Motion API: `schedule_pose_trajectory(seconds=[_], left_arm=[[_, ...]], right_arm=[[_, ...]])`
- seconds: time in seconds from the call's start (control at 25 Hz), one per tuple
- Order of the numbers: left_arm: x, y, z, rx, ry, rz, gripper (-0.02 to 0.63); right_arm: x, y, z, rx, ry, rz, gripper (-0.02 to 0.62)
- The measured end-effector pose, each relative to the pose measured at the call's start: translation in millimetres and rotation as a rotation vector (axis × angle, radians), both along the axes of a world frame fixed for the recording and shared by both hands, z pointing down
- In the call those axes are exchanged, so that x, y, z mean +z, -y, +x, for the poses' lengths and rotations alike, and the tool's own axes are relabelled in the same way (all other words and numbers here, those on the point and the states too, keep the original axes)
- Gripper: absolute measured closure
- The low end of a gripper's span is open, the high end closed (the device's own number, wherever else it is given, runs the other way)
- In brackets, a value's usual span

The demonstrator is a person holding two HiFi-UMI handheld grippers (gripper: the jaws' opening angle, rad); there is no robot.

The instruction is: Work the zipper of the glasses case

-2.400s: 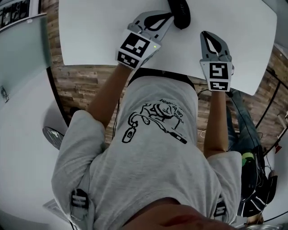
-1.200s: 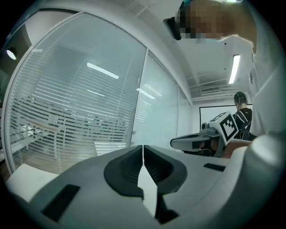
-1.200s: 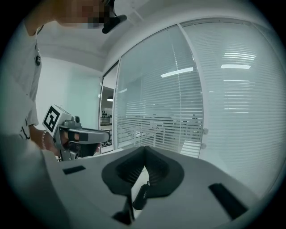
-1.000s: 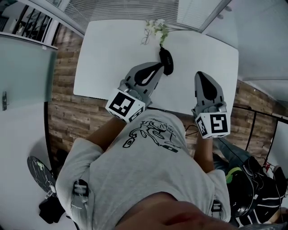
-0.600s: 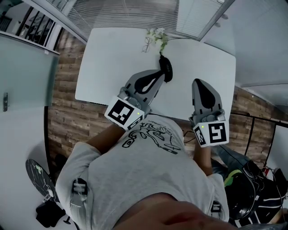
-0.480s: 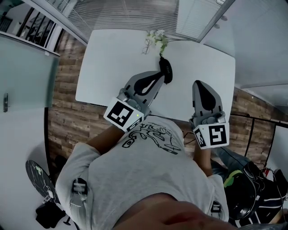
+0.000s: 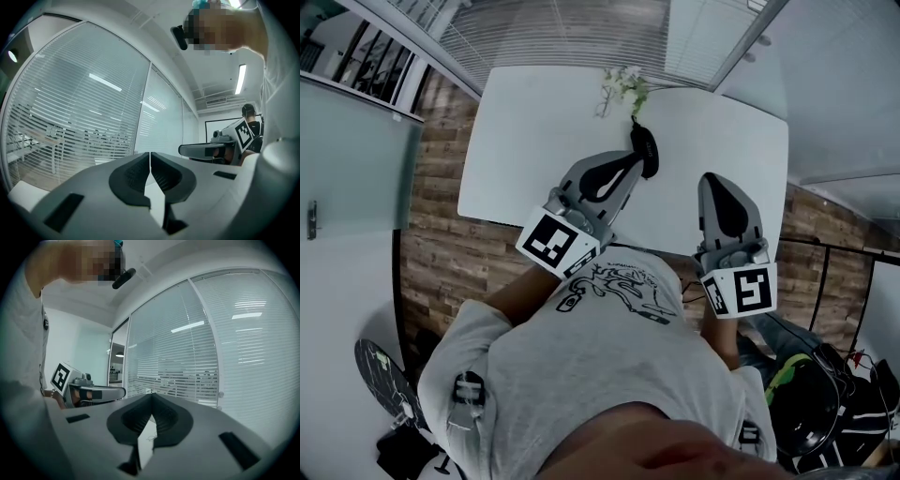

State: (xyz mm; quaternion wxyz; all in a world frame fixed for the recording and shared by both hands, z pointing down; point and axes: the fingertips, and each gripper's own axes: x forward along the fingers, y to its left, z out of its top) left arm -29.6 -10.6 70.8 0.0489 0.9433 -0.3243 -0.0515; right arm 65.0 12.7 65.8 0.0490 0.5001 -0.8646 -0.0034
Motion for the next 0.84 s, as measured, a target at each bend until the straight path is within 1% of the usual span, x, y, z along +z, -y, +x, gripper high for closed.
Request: schedule_pose_trajectory(seconds=[0.4, 0.84], left_arm=[[-0.5, 1.7, -4.7, -0.013, 0.013, 0.016, 0.583], [-5.8, 1.9, 3.1, -0.008, 0.009, 0.022, 0.583]], right_arm=[[0.9, 0.6, 2.7, 0.008, -0.009, 0.001, 0.591], [-6.6, 1.7, 7.3, 0.003, -0.005, 0.014, 0.591]])
